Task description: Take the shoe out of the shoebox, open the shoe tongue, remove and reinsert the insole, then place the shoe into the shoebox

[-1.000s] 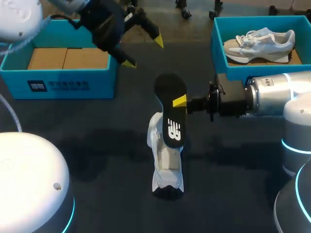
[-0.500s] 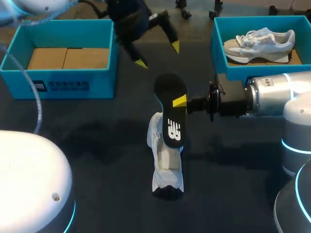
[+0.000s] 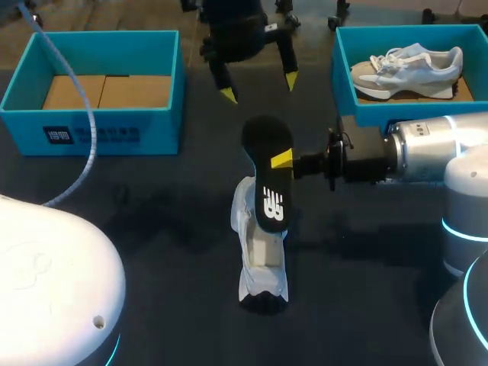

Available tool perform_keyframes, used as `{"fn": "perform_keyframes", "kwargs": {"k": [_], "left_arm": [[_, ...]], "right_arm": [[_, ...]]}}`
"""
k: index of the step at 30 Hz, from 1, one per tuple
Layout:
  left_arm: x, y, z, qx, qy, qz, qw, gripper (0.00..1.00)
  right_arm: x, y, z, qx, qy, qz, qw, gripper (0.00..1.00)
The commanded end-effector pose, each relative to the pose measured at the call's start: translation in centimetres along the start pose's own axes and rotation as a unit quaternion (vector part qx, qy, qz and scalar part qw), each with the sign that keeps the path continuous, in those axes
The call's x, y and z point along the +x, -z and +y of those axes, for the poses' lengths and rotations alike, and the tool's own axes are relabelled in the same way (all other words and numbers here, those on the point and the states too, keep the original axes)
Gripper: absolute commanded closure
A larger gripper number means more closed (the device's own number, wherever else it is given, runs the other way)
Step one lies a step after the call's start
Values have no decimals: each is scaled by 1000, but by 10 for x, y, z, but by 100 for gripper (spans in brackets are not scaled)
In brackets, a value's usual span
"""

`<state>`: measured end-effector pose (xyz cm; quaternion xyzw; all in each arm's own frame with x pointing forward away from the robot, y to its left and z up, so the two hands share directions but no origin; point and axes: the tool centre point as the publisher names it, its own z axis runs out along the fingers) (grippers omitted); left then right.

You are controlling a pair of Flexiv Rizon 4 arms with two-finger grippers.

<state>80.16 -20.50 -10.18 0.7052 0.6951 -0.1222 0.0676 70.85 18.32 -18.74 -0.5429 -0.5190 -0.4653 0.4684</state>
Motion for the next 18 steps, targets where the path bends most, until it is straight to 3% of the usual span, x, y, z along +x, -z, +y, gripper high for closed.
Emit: {"fn": "perform_keyframes", "kwargs": {"k": [1, 8, 18], "left_arm": [[-5, -6, 5, 24, 16, 47, 998, 0], [-14, -12, 9, 54, 29, 75, 995, 0], [-26, -15, -1, 49, 17, 129, 990, 0]], "right_arm": [[0, -2, 0, -1, 0, -1, 1000, 100], [0, -2, 0, -1, 0, -1, 1000, 100], [0, -2, 0, -1, 0, -1, 1000, 100]]}}
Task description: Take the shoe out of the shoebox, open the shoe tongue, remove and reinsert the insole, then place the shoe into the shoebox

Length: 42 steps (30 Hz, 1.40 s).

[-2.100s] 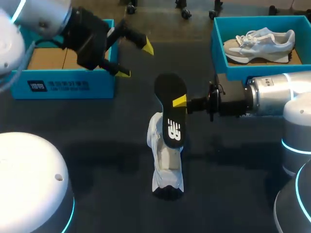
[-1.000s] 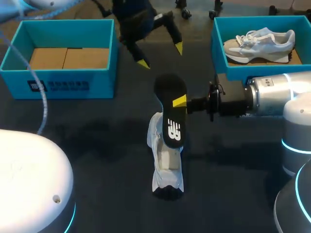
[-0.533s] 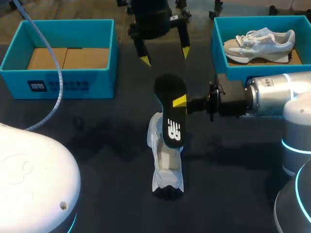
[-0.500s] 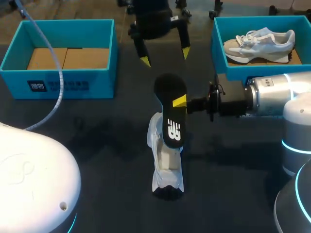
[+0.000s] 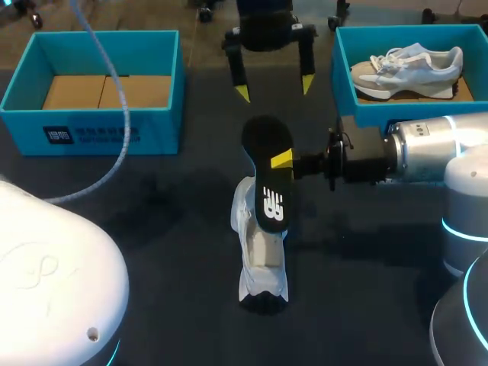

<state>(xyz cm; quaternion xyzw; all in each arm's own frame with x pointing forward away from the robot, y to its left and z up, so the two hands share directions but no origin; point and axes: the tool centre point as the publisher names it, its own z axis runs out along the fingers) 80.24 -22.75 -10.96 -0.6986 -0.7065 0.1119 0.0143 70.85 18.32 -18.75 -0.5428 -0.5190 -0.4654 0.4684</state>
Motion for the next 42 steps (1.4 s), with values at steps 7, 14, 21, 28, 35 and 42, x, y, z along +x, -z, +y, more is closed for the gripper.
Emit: {"fn": "perform_keyframes", "kwargs": {"k": [7, 14, 21, 28, 35, 42], "left_arm": [[-3, -6, -3, 7, 5, 63, 998, 0], [14, -3, -5, 7, 9, -38, 999, 0], [36, -2, -17, -12, -3, -165, 986, 0], [60, 1, -34, -26, -14, -303, 953, 0], [68, 3, -35, -7, -31, -318, 948, 0], [70, 2, -39, -18, -25, -328, 944, 0]], "right_arm": [[0, -2, 0, -1, 0, -1, 1000, 100], [0, -2, 0, -1, 0, -1, 1000, 100], [0, -2, 0, -1, 0, -1, 1000, 100], [0, -2, 0, -1, 0, -1, 1000, 100], [0, -2, 0, -1, 0, -1, 1000, 100], [0, -2, 0, -1, 0, -1, 1000, 100]]}}
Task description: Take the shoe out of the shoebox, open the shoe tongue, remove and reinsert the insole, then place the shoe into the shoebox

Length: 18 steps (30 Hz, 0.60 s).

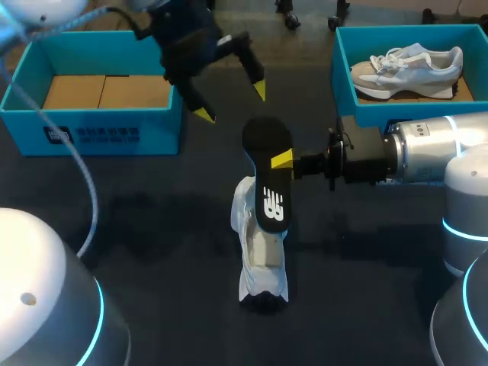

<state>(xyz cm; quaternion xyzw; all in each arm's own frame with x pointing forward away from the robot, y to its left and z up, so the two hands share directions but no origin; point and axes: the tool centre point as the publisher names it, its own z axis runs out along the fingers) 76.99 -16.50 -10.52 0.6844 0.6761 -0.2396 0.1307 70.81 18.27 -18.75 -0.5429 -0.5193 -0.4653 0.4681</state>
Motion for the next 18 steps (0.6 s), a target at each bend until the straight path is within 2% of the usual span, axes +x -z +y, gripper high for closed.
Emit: {"fn": "perform_keyframes", "kwargs": {"k": [1, 2, 7, 11, 18], "left_arm": [[13, -2, -10, -17, -11, -153, 988, 0], [19, -3, -11, -31, 0, -167, 985, 0], [36, -6, -15, -39, -1, -236, 971, 0], [47, 3, -19, -22, 1, -284, 959, 0], [50, 7, -19, -14, -5, -282, 959, 0]], "right_arm": [[0, -3, 0, -1, 0, -1, 1000, 100], [0, -3, 0, -1, 0, -1, 1000, 100], [0, -3, 0, -1, 0, -1, 1000, 100], [0, -3, 0, -1, 0, -1, 1000, 100], [0, -3, 0, -1, 0, -1, 1000, 100]]}}
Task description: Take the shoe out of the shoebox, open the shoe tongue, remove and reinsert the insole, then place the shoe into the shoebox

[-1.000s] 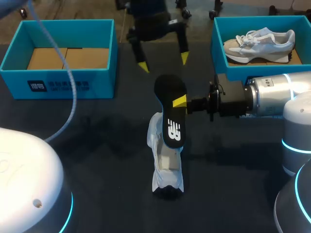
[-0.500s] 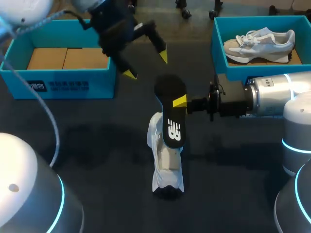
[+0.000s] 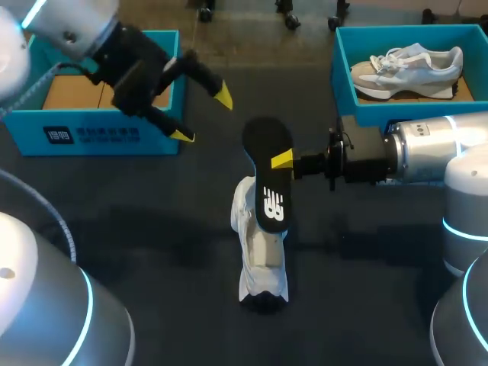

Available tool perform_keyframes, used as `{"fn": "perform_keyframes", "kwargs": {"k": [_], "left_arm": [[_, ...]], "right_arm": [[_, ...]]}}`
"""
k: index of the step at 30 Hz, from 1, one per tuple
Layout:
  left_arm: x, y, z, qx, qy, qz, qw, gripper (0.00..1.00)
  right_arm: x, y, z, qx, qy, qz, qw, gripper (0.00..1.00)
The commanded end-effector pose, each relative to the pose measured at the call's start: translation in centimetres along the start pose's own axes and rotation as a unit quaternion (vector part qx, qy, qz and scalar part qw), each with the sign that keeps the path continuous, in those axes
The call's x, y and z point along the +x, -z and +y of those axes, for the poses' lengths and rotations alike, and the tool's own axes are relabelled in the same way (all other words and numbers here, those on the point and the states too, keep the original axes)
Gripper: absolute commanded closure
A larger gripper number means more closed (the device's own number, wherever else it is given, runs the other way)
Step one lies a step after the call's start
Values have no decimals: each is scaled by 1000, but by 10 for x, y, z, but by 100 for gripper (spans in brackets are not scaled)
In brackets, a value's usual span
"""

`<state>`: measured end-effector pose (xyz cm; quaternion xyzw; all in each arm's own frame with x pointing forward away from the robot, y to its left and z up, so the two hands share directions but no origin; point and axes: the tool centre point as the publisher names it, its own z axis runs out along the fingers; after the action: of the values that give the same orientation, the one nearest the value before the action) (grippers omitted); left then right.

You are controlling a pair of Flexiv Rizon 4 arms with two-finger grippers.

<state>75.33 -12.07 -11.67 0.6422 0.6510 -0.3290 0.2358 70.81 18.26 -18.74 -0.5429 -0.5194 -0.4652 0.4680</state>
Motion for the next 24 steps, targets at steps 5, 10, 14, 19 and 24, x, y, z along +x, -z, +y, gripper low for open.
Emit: {"fn": "perform_keyframes", "kwargs": {"k": [5, 10, 14, 19, 24], "left_arm": [[11, -5, -4, -11, -8, -148, 989, 0], [35, -23, -1, -24, -3, -213, 977, 0], [42, -26, 8, -23, 15, -263, 964, 0], [42, -26, 8, -23, 15, -263, 964, 0], [42, -26, 8, -23, 15, -263, 964, 0]], "right_arm": [[0, -3, 0, -1, 0, -1, 1000, 100], [0, -3, 0, -1, 0, -1, 1000, 100], [0, -3, 0, -1, 0, -1, 1000, 100], [0, -3, 0, -1, 0, -1, 1000, 100], [0, -3, 0, -1, 0, -1, 1000, 100]]}}
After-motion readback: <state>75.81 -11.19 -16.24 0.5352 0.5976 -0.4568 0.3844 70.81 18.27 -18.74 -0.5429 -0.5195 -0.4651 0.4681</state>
